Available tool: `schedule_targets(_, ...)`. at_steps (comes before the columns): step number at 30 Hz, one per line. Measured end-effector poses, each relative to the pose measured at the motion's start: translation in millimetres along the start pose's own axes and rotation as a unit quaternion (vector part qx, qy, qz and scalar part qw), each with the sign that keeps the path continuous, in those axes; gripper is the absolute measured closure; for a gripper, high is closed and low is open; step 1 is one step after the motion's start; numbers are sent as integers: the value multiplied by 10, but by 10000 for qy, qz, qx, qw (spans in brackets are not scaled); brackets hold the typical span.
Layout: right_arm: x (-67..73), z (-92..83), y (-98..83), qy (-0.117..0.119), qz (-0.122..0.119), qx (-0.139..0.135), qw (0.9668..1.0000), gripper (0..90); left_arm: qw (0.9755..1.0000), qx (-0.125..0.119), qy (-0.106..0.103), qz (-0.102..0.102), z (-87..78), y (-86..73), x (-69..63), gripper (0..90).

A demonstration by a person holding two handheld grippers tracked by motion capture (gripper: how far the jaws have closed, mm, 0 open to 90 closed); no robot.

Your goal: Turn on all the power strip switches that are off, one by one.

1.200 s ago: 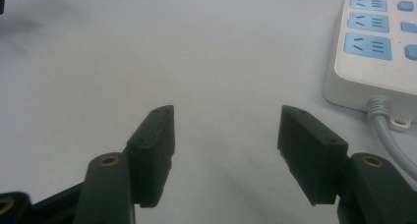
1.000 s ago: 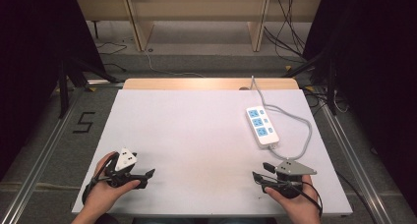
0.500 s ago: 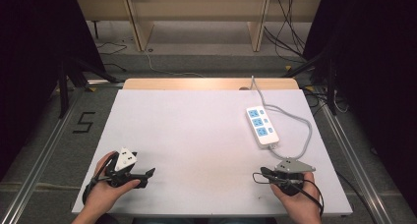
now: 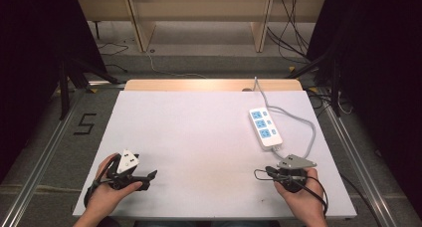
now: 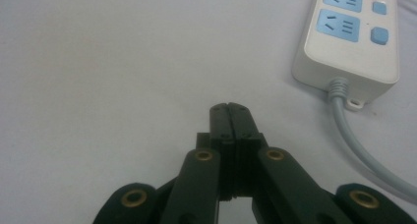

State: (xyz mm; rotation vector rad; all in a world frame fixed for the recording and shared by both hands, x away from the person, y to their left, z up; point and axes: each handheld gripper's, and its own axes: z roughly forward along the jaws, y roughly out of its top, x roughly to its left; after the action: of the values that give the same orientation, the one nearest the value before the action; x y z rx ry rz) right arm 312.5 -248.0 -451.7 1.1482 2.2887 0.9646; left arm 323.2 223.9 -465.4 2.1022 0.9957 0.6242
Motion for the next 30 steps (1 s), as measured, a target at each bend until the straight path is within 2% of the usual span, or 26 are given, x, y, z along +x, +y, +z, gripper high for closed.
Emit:
schedule_targets(11, -98, -21, 107, -128, 69, 63, 9999, 900, 10000, 12, 28, 2, 2, 1, -5, 167)
schedule_targets(23, -134, 13, 248, -143, 71, 222, 9996, 900, 10000, -4, 60, 15, -1, 3, -5, 169)
schedule_targets(30, -172, 23, 282, -144, 171, 316, 9993, 900, 9999, -8, 106, -3, -2, 2, -3, 169)
